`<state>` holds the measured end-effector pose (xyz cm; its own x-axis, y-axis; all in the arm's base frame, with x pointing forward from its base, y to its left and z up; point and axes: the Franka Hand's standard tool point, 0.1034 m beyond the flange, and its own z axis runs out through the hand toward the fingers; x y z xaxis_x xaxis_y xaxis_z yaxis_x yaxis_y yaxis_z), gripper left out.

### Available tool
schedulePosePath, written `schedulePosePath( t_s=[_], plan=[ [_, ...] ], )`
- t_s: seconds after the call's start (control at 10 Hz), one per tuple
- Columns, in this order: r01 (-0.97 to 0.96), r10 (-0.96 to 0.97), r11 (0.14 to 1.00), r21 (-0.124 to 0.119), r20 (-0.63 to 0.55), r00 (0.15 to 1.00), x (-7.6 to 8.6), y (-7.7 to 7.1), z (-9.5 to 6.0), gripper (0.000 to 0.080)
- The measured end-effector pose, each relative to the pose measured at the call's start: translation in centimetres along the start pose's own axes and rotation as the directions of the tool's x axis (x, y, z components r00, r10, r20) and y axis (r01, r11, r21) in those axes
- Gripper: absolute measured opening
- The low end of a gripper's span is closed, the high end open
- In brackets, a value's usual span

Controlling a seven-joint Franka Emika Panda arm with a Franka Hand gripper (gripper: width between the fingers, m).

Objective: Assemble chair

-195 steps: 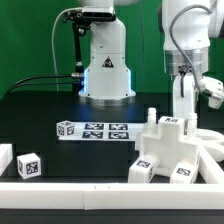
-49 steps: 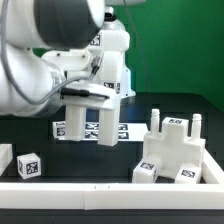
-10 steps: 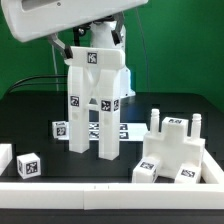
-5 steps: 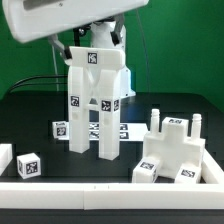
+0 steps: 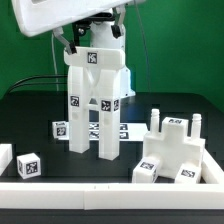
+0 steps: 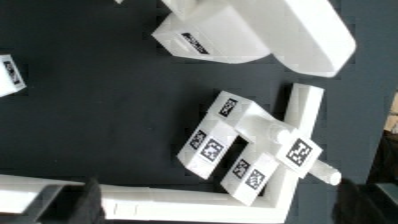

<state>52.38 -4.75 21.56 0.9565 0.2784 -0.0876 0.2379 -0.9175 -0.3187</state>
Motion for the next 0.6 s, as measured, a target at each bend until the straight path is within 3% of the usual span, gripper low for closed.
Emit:
schedulePosePath(
  t_s=[0.1, 0.3, 0.5, 0.6],
  plan=[
    [0.008, -0.008, 1.0, -0.002, -0.002, 1.0, 0.0, 0.0, -0.1, 0.0649],
    [0.227, -0.23, 0.972, -0.055, -0.035, 0.973, -0.3, -0.9, -0.2, 0.0649],
    [0.363, -0.373, 0.922, -0.136, -0.053, 0.926, -0.4, -1.1, 0.7, 0.0649],
    [0.352, -0.362, 0.926, -0.135, -0.058, 0.93, -0.8, -0.9, 0.9, 0.0649]
  ],
)
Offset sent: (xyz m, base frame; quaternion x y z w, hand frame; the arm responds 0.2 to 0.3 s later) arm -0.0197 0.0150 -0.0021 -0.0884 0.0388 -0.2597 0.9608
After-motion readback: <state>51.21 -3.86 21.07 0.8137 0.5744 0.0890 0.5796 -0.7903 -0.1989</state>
